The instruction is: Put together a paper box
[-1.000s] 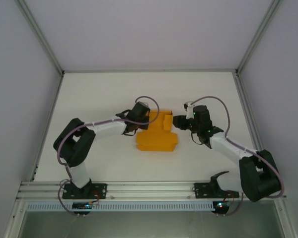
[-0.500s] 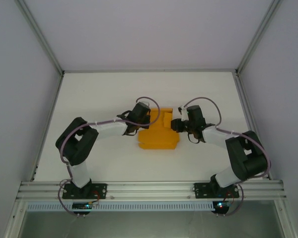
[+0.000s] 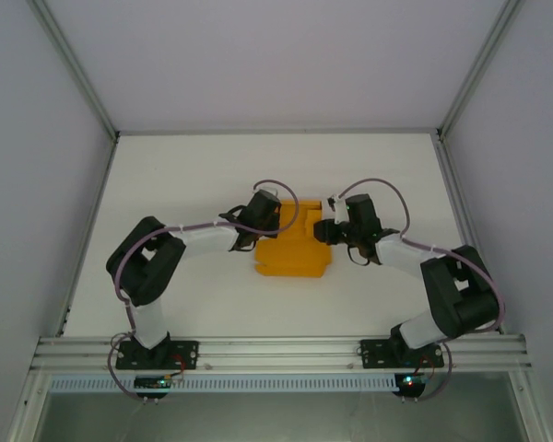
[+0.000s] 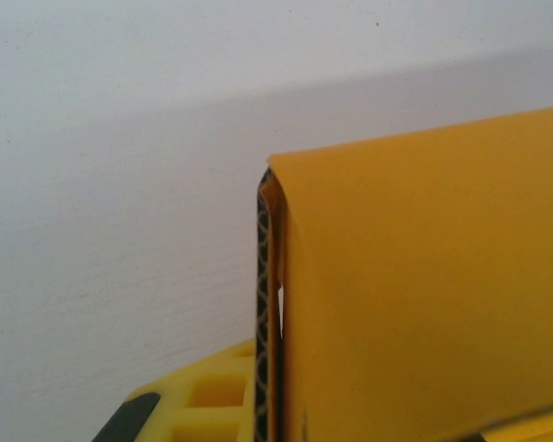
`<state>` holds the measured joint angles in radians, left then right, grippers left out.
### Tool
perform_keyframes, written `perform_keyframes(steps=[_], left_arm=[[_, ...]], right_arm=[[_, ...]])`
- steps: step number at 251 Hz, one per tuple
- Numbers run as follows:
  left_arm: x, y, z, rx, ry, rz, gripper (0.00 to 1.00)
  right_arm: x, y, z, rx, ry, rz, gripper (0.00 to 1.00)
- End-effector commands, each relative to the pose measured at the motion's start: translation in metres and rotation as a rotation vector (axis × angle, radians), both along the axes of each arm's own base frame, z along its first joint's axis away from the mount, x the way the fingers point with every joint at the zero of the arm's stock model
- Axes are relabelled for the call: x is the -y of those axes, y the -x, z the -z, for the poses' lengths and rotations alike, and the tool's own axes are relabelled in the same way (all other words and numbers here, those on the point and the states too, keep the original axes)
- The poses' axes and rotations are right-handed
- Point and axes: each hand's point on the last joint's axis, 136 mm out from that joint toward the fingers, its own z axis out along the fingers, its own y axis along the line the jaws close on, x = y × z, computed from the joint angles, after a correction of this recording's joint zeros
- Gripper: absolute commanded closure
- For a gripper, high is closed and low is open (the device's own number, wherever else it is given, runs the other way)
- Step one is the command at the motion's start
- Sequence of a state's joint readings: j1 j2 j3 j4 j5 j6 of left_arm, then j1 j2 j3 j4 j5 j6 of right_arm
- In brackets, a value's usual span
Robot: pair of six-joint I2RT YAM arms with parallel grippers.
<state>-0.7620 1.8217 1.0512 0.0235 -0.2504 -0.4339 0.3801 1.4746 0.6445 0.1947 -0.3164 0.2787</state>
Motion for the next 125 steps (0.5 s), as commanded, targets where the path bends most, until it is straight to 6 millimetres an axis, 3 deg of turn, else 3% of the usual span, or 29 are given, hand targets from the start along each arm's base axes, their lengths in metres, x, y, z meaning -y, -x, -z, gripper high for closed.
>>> perform_keyframes(steps=[1,39,106,125], left_arm=[[-0.020,0.030,0.055,-0.157,-0.134,0.025,1.00],[-0.022,0.032,0.060,-0.167,-0.142,0.022,1.00],[-0.021,0.032,0.062,-0.168,-0.153,0.022,1.00],[-0.022,0.032,0.062,-0.169,-0.160,0.021,1.00]], right_arm=[[0.011,-0.010,-0.006,0.026,0.072,0.042,0.69],[0.015,-0.030,-0.004,0.047,0.133,0.103,0.75],[-0.014,-0.046,0.011,0.072,0.238,0.113,0.80],[-0.005,-0.054,0.014,0.076,0.282,0.211,0.84]])
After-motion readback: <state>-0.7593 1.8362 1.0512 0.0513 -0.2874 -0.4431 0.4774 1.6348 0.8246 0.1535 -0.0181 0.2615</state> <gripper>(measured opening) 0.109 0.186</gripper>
